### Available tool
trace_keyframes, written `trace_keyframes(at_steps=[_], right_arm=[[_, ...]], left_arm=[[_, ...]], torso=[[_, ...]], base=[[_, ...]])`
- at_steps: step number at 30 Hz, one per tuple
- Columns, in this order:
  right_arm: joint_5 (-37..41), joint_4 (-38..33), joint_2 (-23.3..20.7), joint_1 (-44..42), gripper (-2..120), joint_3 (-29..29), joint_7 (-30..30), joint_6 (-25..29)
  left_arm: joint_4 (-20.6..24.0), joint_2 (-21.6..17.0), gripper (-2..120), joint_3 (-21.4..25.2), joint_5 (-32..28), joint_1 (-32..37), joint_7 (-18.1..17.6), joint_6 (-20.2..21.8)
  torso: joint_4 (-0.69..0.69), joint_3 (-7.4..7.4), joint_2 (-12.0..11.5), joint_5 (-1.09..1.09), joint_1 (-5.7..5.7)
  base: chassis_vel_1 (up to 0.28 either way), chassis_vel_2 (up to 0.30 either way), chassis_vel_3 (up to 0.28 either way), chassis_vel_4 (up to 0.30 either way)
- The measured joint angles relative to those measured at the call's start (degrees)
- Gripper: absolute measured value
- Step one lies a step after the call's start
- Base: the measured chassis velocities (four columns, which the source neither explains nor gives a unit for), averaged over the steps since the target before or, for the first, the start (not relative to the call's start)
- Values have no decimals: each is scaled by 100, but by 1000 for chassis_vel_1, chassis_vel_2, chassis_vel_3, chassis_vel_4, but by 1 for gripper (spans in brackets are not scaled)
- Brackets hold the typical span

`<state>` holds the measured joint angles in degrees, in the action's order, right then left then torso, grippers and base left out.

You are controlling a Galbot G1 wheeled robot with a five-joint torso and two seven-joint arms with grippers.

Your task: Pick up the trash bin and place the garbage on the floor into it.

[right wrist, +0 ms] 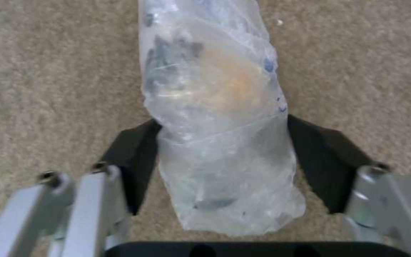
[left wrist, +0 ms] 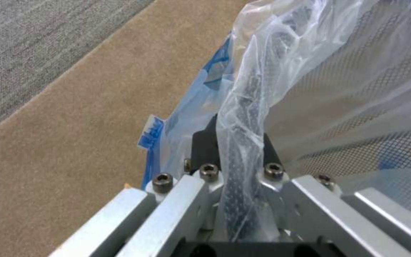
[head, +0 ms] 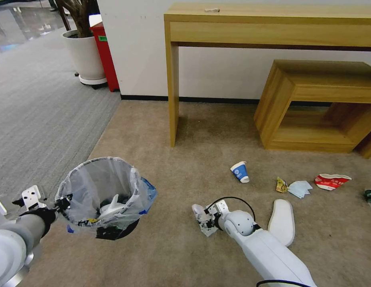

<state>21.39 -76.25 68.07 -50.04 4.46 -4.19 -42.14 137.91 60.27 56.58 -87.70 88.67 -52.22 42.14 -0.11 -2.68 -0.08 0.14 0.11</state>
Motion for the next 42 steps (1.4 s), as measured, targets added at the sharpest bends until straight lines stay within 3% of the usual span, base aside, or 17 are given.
trace_keyframes(at_steps=[5,8,15,18,23,29,35,42], right_arm=[[10,-54,-60,-35,43,-59,-29,0],[9,-62,-69,-39,37,-65,-36,0],[76,-165,-118,-55,7,-120,-61,0],[206,-286,-154,-70,0,-194,-32,0],[489,-568,-257,-95,0,-357,10,50],[1189,-1370,-612,-54,0,-844,-3,1217],[1880,-1984,-892,124,0,-1167,-80,1689],[2609,-2576,-1160,371,0,-1398,-678,2387]], left_arm=[[26,21,1,-33,25,1,-6,0],[38,26,1,-33,27,9,-6,0],[74,32,1,-23,34,41,-9,0],[77,27,1,-27,35,44,-10,0],[81,-3,1,-47,35,43,-10,0],[111,-173,1,-303,80,54,-4,-1],[-1,-383,1,-570,112,8,25,-1],[-150,-681,1,-813,207,-34,237,-1]], torso=[[0,0,0,0,0],[0,0,0,0,0],[0,0,0,0,0],[0,0,0,0,0],[1,0,0,0,0],[0,0,0,0,0],[0,0,0,0,0],[0,0,0,0,0]], base=[[0,0,0,0],[0,0,0,0],[0,0,0,0],[0,0,0,0],[0,0,0,0],[0,0,0,0],[0,0,0,0],[0,0,0,0]])
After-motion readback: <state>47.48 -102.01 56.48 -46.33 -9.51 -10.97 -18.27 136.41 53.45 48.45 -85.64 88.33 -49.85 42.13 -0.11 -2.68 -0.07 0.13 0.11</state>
